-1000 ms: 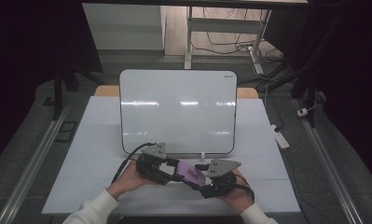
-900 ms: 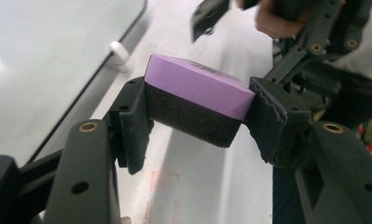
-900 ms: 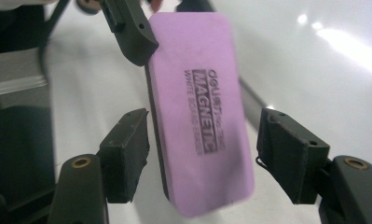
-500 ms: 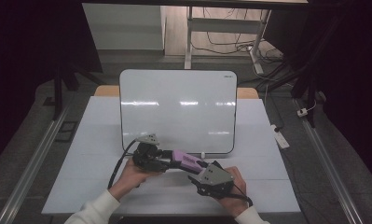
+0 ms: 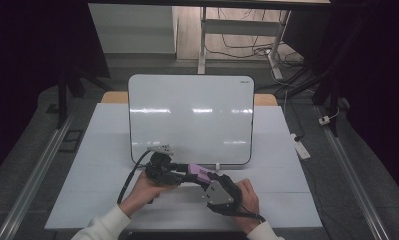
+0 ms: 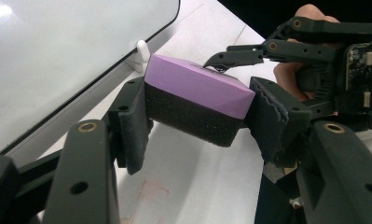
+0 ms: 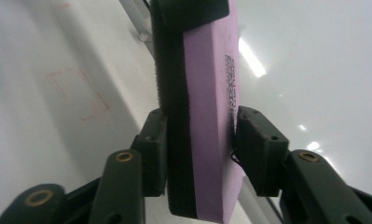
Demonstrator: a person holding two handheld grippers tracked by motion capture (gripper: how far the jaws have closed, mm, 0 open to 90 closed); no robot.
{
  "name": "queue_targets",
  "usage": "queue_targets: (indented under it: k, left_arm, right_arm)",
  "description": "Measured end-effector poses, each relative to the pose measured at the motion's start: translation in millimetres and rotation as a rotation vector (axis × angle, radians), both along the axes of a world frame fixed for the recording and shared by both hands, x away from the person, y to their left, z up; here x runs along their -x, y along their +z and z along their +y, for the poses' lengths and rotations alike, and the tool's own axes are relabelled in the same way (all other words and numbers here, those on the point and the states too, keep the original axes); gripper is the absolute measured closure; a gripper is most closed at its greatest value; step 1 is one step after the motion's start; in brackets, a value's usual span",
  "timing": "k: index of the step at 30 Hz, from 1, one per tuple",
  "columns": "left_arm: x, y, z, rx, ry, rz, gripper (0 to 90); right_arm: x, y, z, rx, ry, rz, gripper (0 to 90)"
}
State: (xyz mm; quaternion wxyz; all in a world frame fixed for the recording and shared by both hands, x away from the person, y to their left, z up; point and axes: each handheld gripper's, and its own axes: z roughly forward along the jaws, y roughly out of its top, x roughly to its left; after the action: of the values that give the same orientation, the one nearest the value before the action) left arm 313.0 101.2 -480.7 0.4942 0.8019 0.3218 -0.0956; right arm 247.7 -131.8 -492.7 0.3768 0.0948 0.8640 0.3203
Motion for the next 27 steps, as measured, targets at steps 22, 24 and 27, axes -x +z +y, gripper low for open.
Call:
queue_targets:
  k: [22, 24, 27]
  left_arm:
    - [37.3, 12.1, 60.0, -0.114, 0.183, -0.205, 22.0]
    - [44.3, 9.9, 71.5, -0.133, 0.206, -0.214, 22.1]
    - [54.9, 5.4, 88.5, -0.162, 0.238, -0.217, 22.0]
  right_arm:
    - [-40.2, 50.5, -53.6, -0.323, -0.277, 0.020, 63.0]
    - [-51.9, 61.0, -60.4, -0.379, -0.317, 0.023, 63.0]
    - [-68.8, 75.8, -65.5, -0.429, -0.367, 0.020, 63.0]
